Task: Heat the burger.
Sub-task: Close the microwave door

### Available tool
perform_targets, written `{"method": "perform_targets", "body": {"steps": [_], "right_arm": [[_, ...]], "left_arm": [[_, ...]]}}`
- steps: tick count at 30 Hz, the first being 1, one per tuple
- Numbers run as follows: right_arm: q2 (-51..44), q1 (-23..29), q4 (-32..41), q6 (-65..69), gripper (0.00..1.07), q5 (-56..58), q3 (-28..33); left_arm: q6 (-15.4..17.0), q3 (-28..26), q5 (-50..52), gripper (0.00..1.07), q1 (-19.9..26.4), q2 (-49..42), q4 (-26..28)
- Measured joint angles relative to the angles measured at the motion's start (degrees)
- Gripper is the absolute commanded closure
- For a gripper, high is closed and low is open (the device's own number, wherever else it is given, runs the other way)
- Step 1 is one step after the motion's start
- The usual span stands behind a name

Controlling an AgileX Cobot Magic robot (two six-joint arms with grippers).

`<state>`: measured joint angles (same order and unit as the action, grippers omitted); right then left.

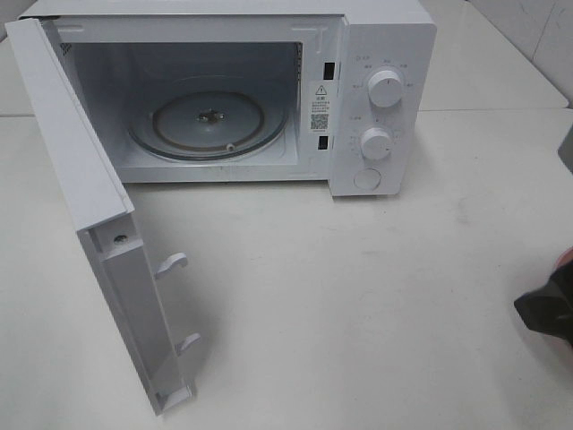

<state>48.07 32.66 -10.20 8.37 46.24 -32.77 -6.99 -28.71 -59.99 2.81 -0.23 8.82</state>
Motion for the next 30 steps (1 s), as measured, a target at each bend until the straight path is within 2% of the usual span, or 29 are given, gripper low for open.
{"method": "perform_targets", "body": {"steps": [5, 13, 18, 22, 24, 30], "right_arm": [[-4.1, 0.0, 2.5, -1.9, 0.29, 4.5, 0.0], [-15.7, -0.3, 3.3, -3.6, 0.29, 9.9, 0.0], [-23.7, -5.8, 4.8, -4.5, 0.29, 10.4, 0.2], [-27.3, -8.3, 5.0, -4.6, 0.28, 10.1, 1.5], [-31.7, -11.6, 5.5, -5.2, 0.28, 9.9, 2.0], [-37.3, -16.5, 5.9, -5.2, 0.29, 10.0, 2.0]], "left_arm": [[0.0, 0.0, 0.0, 0.01, 0.0, 0.0, 0.0], [0.0, 0.0, 0.0, 0.01, 0.0, 0.0, 0.0], [0.0, 0.0, 0.0, 0.01, 0.0, 0.0, 0.0], [0.0, 0.0, 0.0, 0.01, 0.0, 0.0, 0.0], [0.0, 0.0, 0.0, 0.01, 0.0, 0.0, 0.0], [0.0, 0.0, 0.0, 0.01, 0.0, 0.0, 0.0]]}}
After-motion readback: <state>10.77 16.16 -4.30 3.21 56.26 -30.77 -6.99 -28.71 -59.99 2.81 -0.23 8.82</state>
